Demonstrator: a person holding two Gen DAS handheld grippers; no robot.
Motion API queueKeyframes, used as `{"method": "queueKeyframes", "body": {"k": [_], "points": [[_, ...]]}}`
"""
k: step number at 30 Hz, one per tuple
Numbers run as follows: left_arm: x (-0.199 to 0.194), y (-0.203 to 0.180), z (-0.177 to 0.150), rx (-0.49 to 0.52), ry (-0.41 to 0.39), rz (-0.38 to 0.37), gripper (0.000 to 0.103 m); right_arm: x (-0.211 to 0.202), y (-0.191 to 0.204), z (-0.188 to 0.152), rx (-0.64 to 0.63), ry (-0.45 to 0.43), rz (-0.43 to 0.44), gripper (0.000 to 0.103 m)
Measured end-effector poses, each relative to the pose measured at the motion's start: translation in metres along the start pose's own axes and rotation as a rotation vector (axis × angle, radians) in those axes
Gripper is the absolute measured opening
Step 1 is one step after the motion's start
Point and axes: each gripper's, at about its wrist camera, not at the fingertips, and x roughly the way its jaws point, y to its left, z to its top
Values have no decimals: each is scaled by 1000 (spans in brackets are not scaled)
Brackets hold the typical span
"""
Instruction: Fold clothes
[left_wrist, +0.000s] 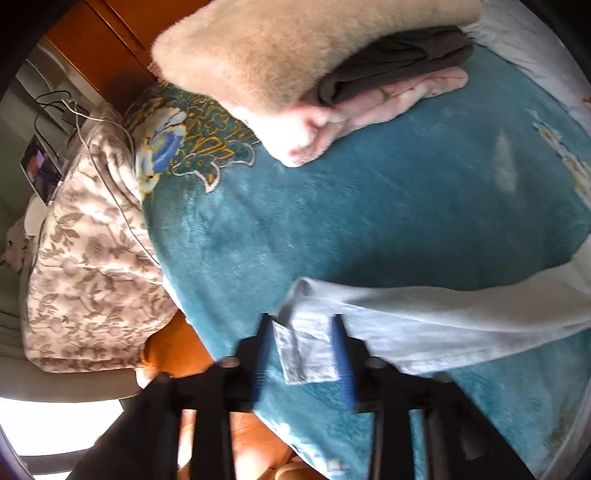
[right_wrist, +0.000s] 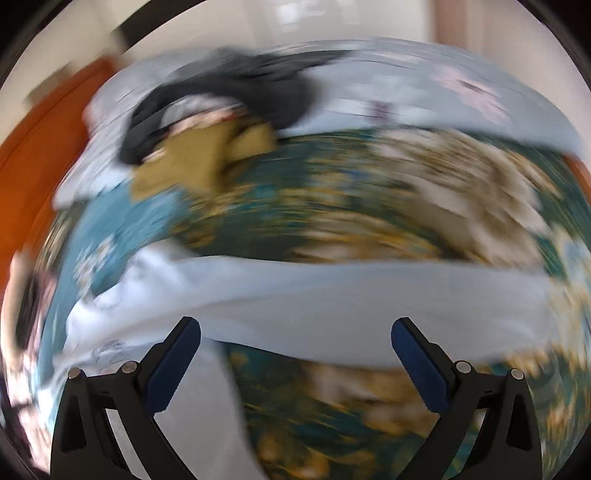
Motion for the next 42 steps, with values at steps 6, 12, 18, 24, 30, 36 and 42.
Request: {"method": "queueKeyframes", "body": {"k": [6, 12, 18, 24, 30, 36, 42], "points": [[-42, -1, -3, 31, -88, -52, 54, 64, 93, 45, -210, 74, 66, 103], [-80, 6, -1, -44, -171, -196, 58, 125, 100, 79, -91, 182, 52, 103], [-92, -2, 0, -58, -177, -273, 58, 147, 89, 74, 7, 245, 59, 97], [-95, -51, 34, -50, -170, -406, 58, 152, 100, 67, -15, 276, 61, 84], [-77, -166, 82, 123, -102, -455, 58, 157, 105, 67, -27, 293, 44, 83], [-45, -255, 90, 259, -30, -447, 58, 161, 106, 60, -67, 299, 29, 84], [-32, -298, 89, 312, -5, -463, 58, 162, 105, 55, -58, 293, 23, 86]]}}
